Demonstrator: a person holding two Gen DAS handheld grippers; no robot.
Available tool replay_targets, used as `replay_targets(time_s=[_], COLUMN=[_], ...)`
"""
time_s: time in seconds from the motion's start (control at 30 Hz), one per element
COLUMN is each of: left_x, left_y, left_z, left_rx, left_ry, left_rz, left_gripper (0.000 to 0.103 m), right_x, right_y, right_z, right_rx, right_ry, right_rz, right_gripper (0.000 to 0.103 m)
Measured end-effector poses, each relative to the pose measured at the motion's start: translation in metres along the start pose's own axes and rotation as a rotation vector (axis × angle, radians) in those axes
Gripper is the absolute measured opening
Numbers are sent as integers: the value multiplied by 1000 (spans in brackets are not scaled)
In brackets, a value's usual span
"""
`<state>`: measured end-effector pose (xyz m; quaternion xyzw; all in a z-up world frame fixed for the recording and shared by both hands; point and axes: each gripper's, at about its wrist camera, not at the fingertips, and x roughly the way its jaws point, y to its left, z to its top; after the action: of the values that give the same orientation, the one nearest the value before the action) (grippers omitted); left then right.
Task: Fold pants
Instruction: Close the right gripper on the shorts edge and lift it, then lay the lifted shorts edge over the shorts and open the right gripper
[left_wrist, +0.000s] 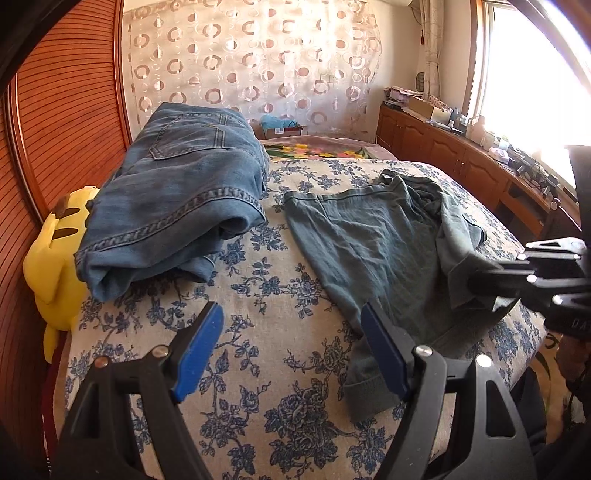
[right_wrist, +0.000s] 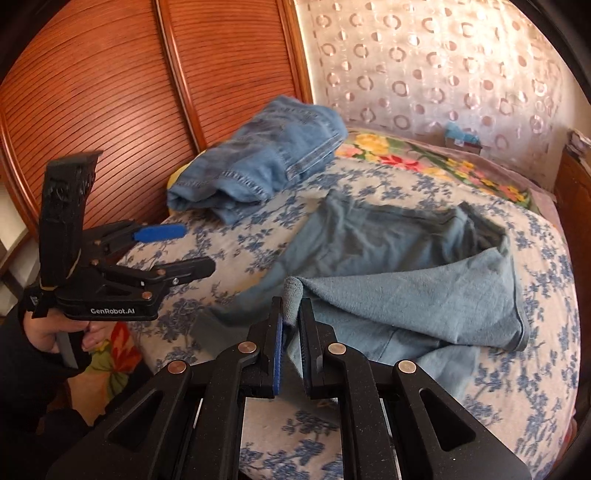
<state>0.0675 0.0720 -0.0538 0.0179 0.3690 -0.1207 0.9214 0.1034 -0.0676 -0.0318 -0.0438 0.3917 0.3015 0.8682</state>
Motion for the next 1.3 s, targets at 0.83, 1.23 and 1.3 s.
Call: replay_targets(time_s=[0.83, 1.23, 1.3], left_x=[19, 40, 44], left_y=[-57, -78, -79], left_z=[6, 6, 5], left_rx=[71, 103, 101], left_ry=[22, 63, 70], left_rz=[-135, -177, -184], left_gripper=[77, 77, 76], right_x=[-56, -38, -37], right_y=[-75, -138, -149], right_z=[-31, -39, -39], right_rx=[112, 161, 173], right_ry=[-36, 9, 13], right_rz=[-184, -305, -316], right_gripper=[42, 43, 43])
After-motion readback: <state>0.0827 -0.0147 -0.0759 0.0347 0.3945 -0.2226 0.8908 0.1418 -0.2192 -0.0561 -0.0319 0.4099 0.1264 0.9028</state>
